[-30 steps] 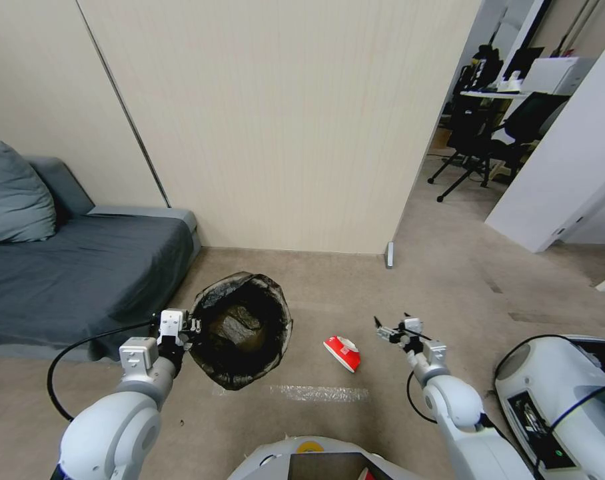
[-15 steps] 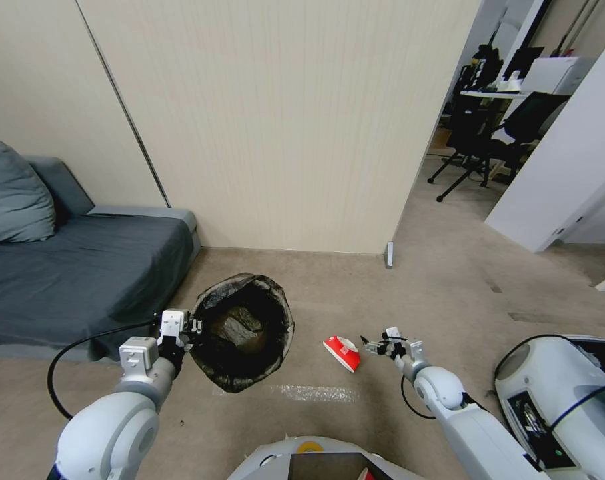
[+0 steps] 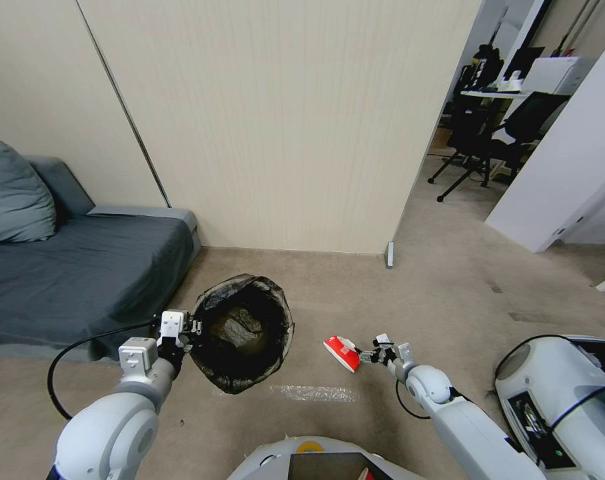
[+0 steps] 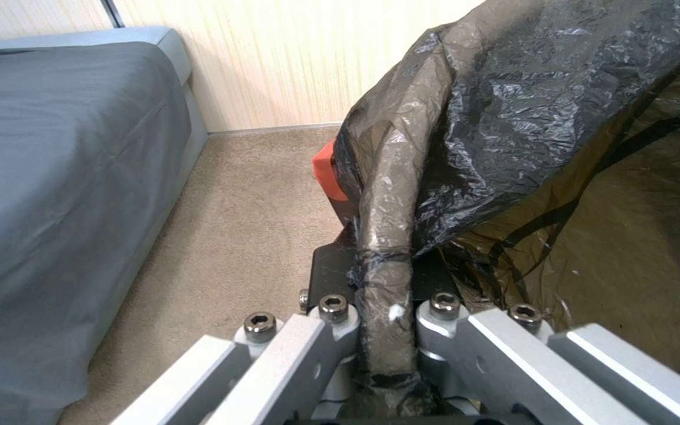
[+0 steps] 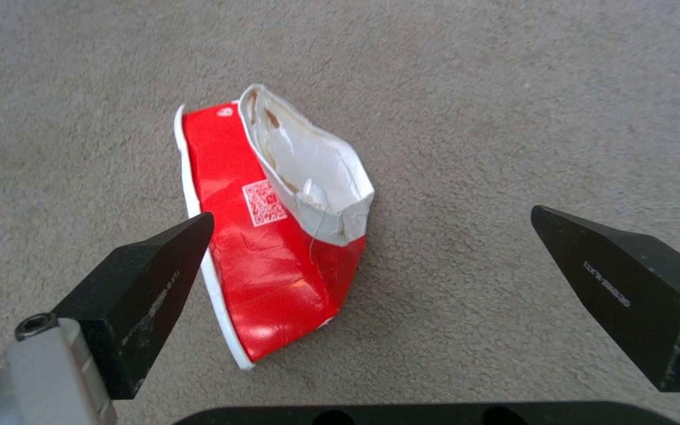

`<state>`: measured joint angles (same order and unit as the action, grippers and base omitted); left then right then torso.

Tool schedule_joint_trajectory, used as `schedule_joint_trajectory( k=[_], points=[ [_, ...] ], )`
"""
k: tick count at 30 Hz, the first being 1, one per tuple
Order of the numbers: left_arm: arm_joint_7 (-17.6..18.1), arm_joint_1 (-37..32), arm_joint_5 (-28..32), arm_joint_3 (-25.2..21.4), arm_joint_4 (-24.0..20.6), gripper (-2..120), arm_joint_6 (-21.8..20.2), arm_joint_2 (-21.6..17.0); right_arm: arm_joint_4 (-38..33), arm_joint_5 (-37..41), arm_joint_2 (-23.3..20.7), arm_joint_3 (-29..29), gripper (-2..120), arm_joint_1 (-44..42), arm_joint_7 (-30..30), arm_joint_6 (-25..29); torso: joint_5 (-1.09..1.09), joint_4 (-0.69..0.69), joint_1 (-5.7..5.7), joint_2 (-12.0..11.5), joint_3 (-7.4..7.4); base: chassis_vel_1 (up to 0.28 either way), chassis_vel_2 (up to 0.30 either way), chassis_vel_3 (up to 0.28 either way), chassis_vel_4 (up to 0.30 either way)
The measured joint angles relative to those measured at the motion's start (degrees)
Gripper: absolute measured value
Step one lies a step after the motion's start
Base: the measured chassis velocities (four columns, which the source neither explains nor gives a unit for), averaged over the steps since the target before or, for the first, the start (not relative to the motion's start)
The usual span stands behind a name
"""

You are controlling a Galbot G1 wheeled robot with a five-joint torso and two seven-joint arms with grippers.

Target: Pick up the trash bin, then pick up the garbage from the floor and place it into the trash bin.

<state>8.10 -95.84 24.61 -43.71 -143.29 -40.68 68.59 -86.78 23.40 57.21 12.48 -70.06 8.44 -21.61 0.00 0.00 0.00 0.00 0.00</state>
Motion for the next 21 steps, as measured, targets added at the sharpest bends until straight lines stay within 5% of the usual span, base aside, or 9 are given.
schedule_joint_trajectory(
  k=[21],
  points=[
    [-0.2,-0.6,0.1,-0.4,0.1,1,0.0,0.0,9.9,-3.3,5.1,-6.6,100,8.2,1.0,1.6,0.00,0.01,0.00,0.0,0.00,0.000,0.000,0.000,0.000]
  ],
)
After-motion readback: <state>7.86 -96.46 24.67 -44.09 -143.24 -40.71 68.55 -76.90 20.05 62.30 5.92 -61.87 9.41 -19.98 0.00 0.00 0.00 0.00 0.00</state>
